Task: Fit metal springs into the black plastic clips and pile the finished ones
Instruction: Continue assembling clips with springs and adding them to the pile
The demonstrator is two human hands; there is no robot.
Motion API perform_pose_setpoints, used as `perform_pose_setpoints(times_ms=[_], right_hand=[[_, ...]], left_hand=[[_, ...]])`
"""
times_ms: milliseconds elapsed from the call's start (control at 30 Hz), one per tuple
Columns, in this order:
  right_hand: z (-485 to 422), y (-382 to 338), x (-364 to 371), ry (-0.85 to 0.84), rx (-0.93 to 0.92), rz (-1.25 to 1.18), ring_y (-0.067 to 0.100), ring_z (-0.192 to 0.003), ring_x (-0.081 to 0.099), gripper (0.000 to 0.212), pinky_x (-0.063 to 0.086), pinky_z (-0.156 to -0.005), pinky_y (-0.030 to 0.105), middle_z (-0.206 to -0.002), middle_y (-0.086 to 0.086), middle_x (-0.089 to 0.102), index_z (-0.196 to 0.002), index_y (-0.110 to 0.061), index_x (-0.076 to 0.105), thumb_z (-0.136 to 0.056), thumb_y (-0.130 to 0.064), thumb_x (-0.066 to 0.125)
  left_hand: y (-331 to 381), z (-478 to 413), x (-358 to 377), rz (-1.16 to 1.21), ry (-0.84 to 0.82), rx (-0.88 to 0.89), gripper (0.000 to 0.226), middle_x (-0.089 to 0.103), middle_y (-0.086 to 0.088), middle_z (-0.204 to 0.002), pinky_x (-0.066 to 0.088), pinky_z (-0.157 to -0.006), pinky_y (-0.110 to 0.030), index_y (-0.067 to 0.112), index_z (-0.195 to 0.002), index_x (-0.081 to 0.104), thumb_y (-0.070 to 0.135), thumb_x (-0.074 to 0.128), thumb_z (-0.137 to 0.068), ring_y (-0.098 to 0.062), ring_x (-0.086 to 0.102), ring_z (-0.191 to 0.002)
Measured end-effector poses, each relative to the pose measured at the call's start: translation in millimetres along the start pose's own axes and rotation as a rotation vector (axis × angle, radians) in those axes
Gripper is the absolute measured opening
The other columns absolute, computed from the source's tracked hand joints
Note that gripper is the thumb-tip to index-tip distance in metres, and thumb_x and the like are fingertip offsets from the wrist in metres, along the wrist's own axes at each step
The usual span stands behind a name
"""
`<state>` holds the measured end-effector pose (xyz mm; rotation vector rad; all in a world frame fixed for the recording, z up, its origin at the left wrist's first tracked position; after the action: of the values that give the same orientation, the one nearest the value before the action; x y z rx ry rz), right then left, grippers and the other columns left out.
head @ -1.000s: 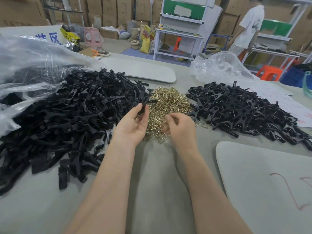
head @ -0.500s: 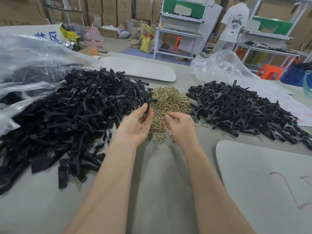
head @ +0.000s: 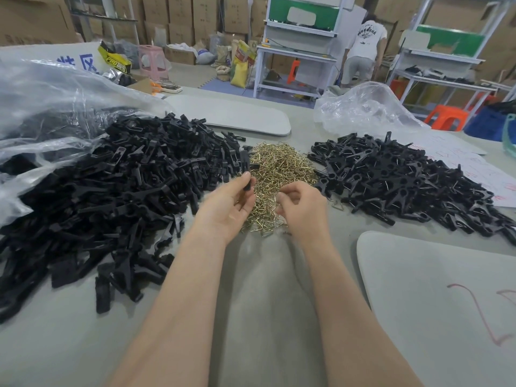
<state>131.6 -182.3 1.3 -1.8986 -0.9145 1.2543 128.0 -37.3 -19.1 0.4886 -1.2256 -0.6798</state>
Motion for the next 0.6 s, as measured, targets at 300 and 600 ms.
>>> perform_pose_setpoints(times_ms=[300,600], right_hand=[[4,-22,-1,0.042,-0.238,0.215,0.017,-0.102,0.06,0.026,0.047,-0.089,0.029,-0.108,0.002,0.069,-0.113,-0.01,0.067,-0.095,-0.006,0.048],[-2,-5,4,0.028,-0.126,0.205,0.015,-0.095,0.056,0.021,0.036,-0.078,0.016,-0.103,0.004,0.064,-0.11,-0.008,0.062,-0.092,-0.007,0.051]], left_hand=[[0,-2,-3,-0.07,0.017,0.023,0.004,0.067,-0.001,-0.08,0.055,-0.067,-0.017,0.011,-0.084,0.064,0.013,0.065,-0.087,-0.008,0.059,-0.073],[1,-3,-2,-0.091,0.031,0.046,0.006,0.064,-0.005,-0.086,0.054,-0.062,-0.016,0.007,-0.089,0.061,0.009,0.065,-0.086,-0.011,0.059,-0.076]])
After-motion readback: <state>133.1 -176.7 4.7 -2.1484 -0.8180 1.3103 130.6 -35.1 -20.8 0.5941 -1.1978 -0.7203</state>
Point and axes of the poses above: each hand's wrist, its own z-axis away from the middle knuckle, its own x-axis out of the palm, y = z × x, the point moved 6 cm from there along -z, towards the middle knuckle
